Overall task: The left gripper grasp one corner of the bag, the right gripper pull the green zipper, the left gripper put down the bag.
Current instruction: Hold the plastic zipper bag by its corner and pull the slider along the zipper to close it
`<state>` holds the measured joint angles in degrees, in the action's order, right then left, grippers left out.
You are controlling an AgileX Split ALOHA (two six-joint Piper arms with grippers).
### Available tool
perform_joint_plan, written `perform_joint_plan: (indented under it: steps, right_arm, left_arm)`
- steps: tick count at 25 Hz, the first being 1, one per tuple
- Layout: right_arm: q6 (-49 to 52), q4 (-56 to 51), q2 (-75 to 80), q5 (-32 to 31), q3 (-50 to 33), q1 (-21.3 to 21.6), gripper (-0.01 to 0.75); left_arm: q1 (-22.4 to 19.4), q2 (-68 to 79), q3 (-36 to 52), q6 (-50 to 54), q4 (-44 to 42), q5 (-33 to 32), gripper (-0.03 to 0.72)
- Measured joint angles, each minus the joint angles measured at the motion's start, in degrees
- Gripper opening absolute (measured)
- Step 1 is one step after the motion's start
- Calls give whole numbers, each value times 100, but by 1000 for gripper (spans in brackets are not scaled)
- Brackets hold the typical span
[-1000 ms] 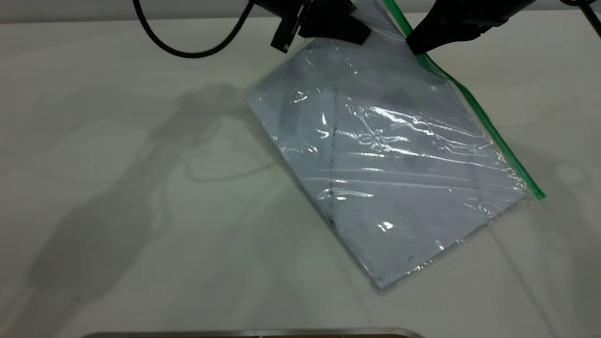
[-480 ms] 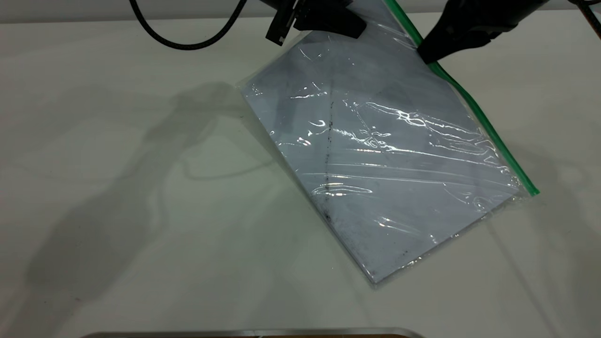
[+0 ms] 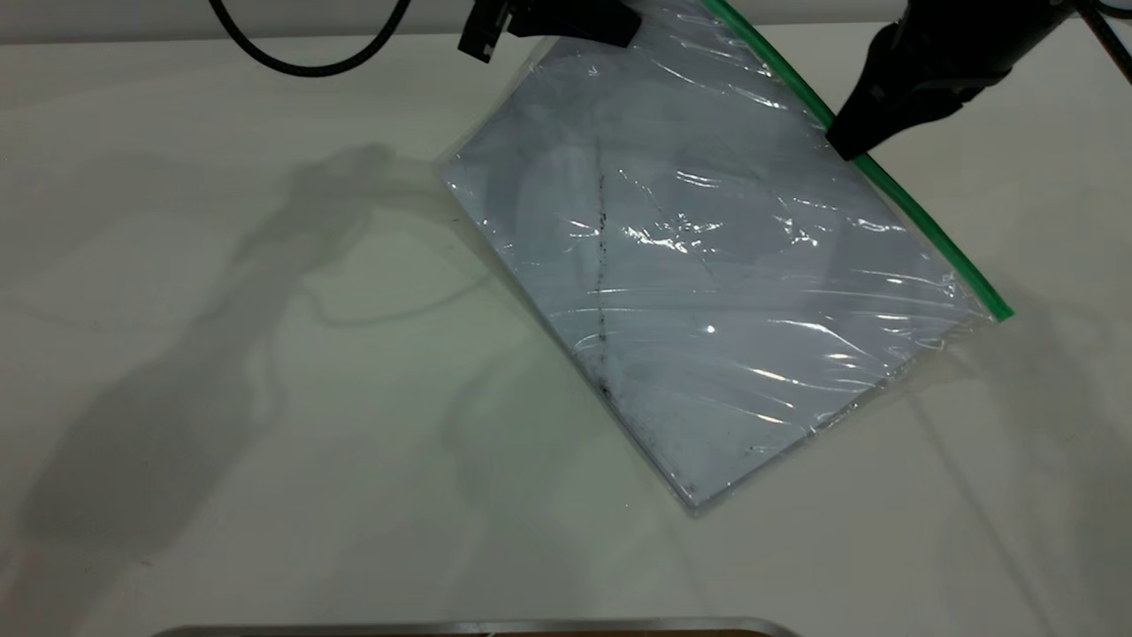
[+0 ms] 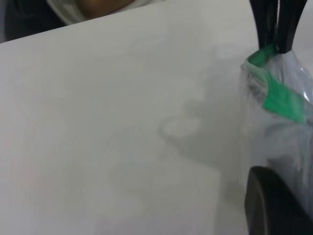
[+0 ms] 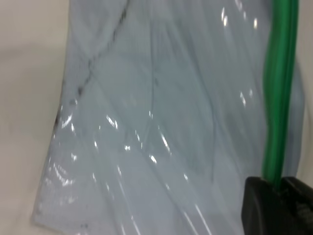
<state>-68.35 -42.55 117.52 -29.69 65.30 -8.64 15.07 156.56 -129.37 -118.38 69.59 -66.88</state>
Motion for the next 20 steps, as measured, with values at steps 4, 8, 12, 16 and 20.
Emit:
perform_joint_plan:
  steps: [4, 8, 12, 16, 20]
  right_arm:
    - [447, 580, 0, -179, 0, 0, 49]
    - [1127, 1426, 0, -419, 0, 0, 51]
    - [1959, 2277, 0, -844, 0, 12, 52]
    - [2596, 2667, 0, -1210, 0, 12, 53]
    - [2968, 2817, 0, -1637, 0, 12, 55]
  left_arm:
    - [-13, 0, -4, 7, 0, 0, 53]
    - [-13, 0, -4, 13, 0, -4, 53]
    - [-46, -7, -4, 13, 0, -4, 53]
    - [-64, -7, -4, 13, 0, -4, 53]
    - [-64, -7, -4, 13, 0, -4, 53]
